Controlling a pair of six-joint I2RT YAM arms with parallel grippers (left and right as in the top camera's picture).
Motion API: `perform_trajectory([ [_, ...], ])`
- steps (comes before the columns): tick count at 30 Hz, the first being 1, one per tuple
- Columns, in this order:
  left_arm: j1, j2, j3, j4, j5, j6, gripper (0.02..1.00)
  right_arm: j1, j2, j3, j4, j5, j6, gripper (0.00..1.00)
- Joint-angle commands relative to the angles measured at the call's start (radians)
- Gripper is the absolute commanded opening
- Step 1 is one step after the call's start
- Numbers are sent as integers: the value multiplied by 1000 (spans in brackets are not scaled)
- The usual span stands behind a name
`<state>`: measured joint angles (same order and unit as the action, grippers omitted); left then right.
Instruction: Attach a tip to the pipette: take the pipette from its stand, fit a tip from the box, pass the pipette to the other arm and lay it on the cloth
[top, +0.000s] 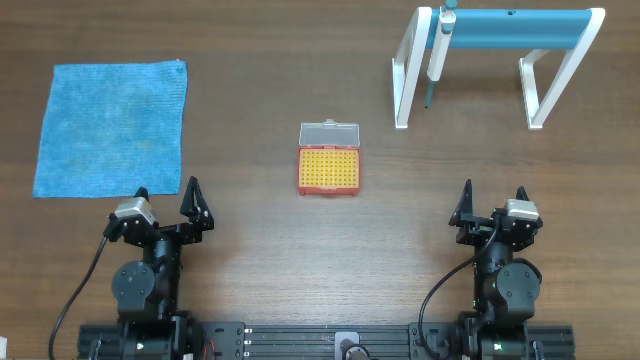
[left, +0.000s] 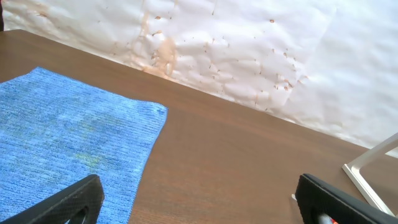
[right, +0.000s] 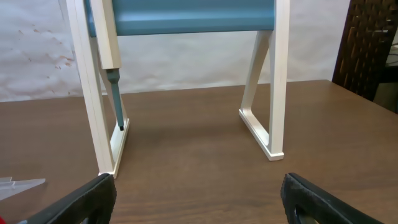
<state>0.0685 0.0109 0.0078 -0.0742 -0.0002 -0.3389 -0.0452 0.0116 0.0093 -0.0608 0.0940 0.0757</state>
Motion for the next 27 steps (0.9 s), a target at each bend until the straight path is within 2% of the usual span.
perform_trajectory([
  [1, 3, -8, -2, -5, -15, 6, 1000, -5, -11, -5, -3, -13, -10, 860],
  [21, 3, -8, -2, -4, -15, 6, 998, -5, 6, -5, -6, -17, -8, 862],
  [22, 3, -8, -2, -5, -15, 6, 1000, -4, 27, -5, -5, -18, 19, 860],
  [24, 3, -7, -2, -5, -15, 6, 1000, -4, 99, 3, 47, -30, 74, 860],
  [27, 3, -7, -2, -5, -15, 6, 1000, -4, 291, 75, 203, -66, 73, 860],
])
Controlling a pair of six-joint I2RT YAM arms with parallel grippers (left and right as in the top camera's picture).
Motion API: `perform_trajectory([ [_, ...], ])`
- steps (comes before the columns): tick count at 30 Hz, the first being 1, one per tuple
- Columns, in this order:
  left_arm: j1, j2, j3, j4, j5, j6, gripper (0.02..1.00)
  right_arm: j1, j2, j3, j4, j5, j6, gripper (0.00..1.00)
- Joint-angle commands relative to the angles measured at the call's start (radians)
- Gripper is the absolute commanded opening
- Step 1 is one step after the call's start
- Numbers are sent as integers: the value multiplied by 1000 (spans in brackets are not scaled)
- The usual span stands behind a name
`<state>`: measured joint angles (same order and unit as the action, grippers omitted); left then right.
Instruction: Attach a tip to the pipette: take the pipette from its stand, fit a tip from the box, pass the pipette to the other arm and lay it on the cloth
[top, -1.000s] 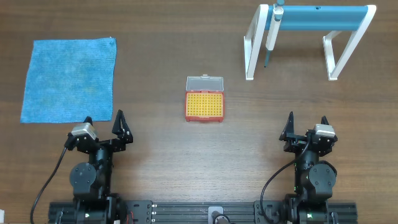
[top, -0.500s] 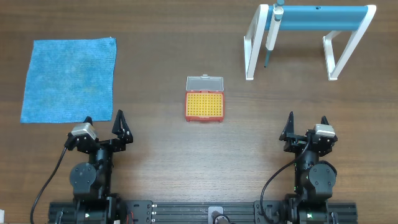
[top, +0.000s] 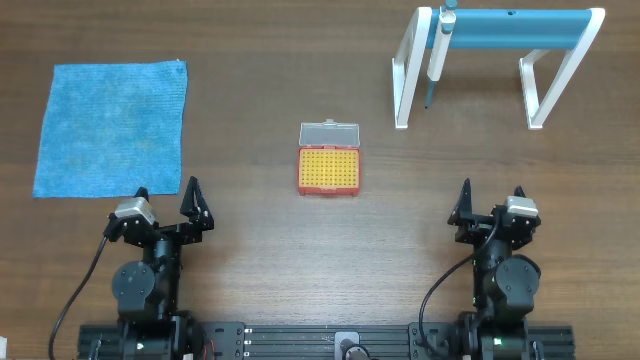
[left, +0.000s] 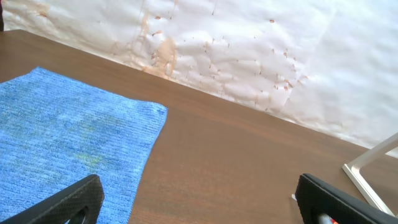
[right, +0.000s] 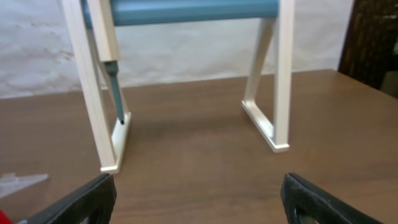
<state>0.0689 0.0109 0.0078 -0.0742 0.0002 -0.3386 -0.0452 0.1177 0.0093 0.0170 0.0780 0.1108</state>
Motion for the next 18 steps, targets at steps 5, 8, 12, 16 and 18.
perform_trajectory([
  [5, 3, -7, -2, -5, -15, 6, 998, 56, 680, 251, 416, -54, 37, 860],
  [8, 3, -7, -2, -5, -15, 6, 1000, 89, 992, 317, 706, -53, 32, 860],
  [12, 3, -8, -2, -5, -15, 6, 998, 89, 1315, 395, 1016, -53, -19, 862],
  [16, 3, -8, -2, -5, -15, 6, 998, 89, 1447, 477, 1041, -53, -19, 860],
  [18, 3, -7, -2, -4, -15, 6, 998, 90, 1477, 512, 1040, -53, -19, 860],
])
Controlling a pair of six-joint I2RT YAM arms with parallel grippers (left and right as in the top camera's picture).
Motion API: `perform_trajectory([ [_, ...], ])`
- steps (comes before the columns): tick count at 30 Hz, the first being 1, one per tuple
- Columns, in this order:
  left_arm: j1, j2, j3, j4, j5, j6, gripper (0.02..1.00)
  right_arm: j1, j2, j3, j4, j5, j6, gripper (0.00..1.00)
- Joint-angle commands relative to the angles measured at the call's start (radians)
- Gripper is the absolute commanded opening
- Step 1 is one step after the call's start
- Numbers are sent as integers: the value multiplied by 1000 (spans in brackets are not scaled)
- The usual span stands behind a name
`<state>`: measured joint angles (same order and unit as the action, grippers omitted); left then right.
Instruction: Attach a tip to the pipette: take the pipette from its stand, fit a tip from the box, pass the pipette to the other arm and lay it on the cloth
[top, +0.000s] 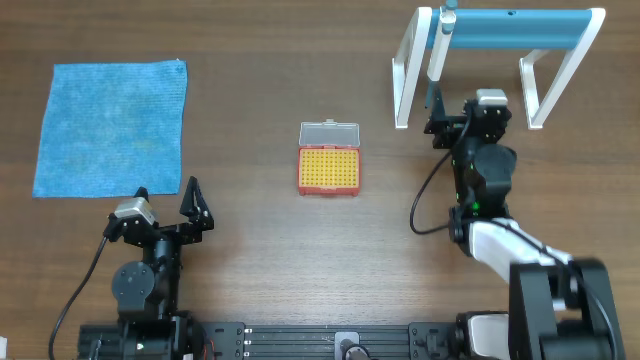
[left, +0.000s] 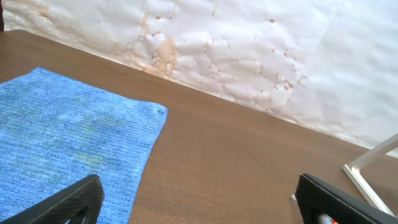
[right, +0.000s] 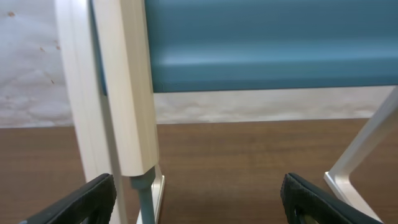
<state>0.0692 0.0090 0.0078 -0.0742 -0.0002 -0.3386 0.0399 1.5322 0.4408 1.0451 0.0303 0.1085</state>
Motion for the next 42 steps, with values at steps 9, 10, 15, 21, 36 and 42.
perform_trajectory([
  [9, 2, -5, -2, -5, -15, 6, 998, 11, 82, 162, -79, -28, -17, 860],
  [10, 2, -5, -2, -5, -15, 6, 996, 11, 83, 162, -80, -28, -17, 860],
  [15, 2, -6, -2, -5, -15, 6, 996, 19, 111, 190, -79, -84, -16, 860],
  [21, 2, -5, -2, -5, -15, 6, 998, 20, 150, 218, -79, -79, -17, 862],
  [36, 2, -6, -2, -5, -15, 6, 1000, 3, 163, 225, -53, -31, -18, 860],
  [42, 2, -5, -2, -5, -15, 6, 1000, 1, 187, 253, -56, -31, -17, 858],
])
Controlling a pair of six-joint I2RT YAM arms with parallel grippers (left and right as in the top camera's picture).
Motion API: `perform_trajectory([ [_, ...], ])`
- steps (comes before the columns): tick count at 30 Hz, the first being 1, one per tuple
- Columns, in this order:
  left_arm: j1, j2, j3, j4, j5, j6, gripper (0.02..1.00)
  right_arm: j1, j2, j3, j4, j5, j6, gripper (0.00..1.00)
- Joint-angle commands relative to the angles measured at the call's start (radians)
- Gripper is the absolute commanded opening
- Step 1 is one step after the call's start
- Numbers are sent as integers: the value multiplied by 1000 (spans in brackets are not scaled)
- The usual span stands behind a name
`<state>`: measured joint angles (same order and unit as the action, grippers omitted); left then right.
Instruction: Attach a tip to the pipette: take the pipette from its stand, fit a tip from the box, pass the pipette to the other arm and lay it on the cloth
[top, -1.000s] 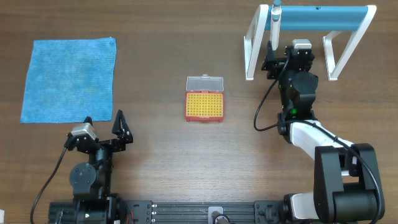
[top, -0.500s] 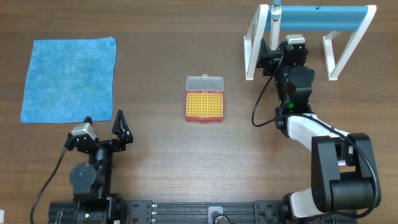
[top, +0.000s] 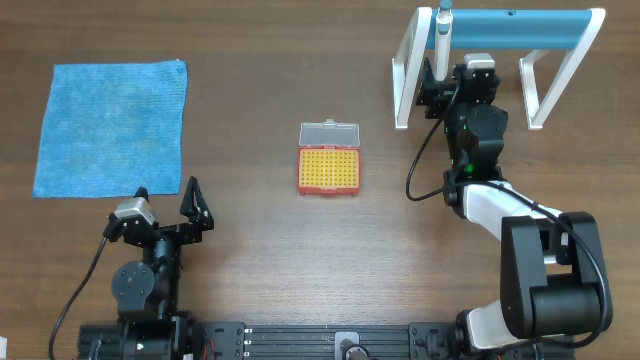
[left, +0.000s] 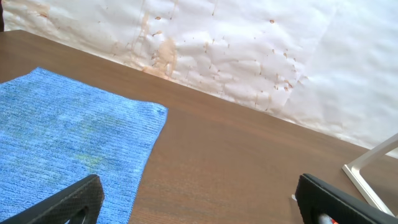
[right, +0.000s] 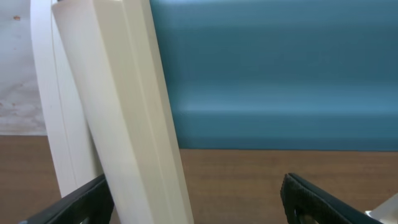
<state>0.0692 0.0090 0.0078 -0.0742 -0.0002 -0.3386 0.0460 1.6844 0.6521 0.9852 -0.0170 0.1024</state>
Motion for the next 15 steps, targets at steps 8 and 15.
perform_trajectory([
  [8, 2, -6, -2, -5, -15, 6, 998, -3, 56, 56, -5, 16, -11, 827],
  [15, 2, -5, -2, -5, -15, 6, 1000, -2, 57, 56, -3, 11, -10, 86],
])
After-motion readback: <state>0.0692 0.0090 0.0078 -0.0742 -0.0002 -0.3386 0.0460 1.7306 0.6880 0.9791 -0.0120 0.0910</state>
